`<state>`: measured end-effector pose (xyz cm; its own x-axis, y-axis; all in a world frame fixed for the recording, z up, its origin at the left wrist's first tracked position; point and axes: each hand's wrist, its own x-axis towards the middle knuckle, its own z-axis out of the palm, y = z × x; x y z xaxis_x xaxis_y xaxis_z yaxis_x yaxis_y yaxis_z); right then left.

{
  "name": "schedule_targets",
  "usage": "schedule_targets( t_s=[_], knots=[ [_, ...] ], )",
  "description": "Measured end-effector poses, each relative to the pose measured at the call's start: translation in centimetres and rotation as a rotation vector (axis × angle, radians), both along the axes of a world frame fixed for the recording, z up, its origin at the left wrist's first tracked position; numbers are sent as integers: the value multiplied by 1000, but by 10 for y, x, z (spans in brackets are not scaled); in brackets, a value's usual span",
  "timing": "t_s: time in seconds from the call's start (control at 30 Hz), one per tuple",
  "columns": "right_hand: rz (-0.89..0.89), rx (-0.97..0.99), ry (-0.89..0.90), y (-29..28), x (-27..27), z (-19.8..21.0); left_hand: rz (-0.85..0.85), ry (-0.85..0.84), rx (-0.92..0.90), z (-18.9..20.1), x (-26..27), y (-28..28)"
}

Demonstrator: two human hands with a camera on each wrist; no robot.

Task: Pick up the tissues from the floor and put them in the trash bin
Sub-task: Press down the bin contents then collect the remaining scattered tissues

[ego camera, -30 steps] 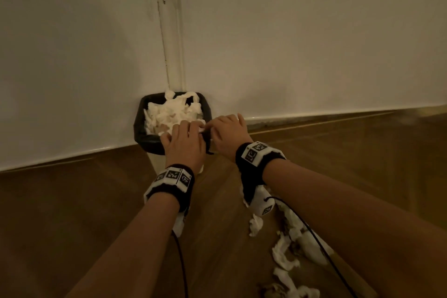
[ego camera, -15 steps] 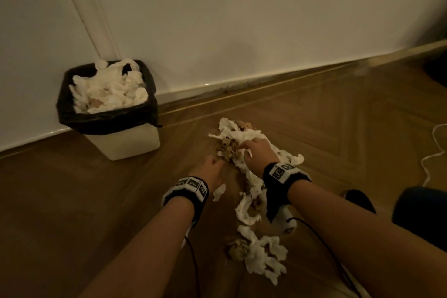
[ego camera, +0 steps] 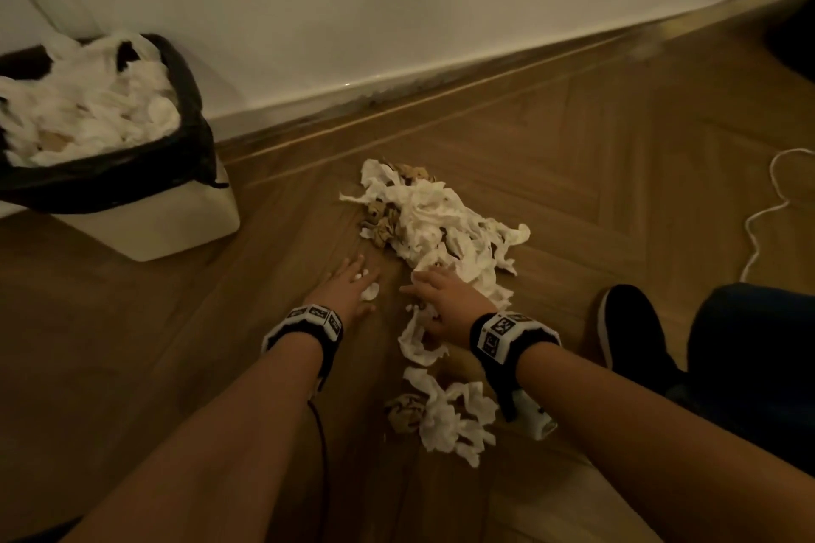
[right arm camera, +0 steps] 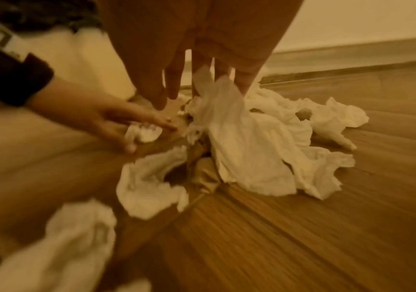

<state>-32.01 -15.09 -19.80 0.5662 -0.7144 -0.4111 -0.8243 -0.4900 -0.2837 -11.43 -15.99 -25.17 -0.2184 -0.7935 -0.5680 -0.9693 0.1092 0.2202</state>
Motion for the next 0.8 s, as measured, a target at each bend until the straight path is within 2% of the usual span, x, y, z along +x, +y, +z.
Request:
schedule_targets(
  t_s=[0.13, 0.3, 0.47, 0.57, 0.67, 0.8],
  knots=[
    [219, -74, 215, 13, 2, -15, 22, 37, -5, -5, -3, 4],
    [283, -102, 346, 26, 8, -25, 19, 67, -20, 4, -2, 2],
    [245, -133, 254, 29, 15, -22, 160, 178, -182, 10, -2, 2],
    [80, -49, 131, 20, 15, -17, 210, 207, -229, 9, 1, 4],
    [-254, 88, -69, 12, 12, -10, 277, 276, -284, 7, 5, 7],
    [-583, -1, -358, 1, 2, 2, 403, 342, -363, 15, 4, 6]
  ],
)
